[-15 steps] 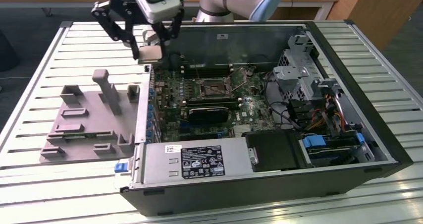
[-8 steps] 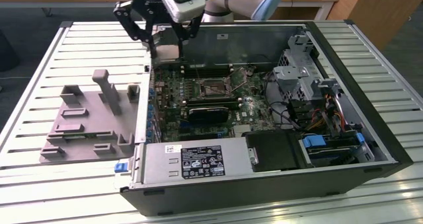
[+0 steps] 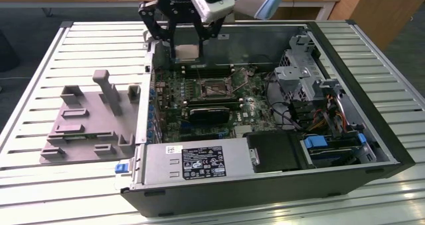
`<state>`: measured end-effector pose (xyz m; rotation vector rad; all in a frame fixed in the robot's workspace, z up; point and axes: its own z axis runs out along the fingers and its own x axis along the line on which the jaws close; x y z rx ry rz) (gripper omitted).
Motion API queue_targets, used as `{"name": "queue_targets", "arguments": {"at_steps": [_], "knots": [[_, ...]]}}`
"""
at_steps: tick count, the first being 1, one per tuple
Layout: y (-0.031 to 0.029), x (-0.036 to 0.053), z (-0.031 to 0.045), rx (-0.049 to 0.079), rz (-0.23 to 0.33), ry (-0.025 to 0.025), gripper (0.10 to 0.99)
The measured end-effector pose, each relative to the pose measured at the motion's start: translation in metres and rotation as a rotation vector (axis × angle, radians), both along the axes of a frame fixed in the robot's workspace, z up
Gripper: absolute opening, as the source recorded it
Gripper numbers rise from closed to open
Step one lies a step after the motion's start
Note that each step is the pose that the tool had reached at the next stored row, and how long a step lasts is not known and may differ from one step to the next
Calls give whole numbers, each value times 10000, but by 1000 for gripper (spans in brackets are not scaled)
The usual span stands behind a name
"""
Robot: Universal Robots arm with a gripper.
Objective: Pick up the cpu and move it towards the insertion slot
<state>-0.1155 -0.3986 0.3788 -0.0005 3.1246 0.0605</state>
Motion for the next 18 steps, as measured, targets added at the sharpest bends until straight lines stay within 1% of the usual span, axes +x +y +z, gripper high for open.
{"name": "queue_targets", "arguments": {"at_steps": [7,16,18], "knots": [[0,281,0,0,0,9,537],[0,678,0,0,-1,27,537],[0,750,-1,0,-1,29,537]]}}
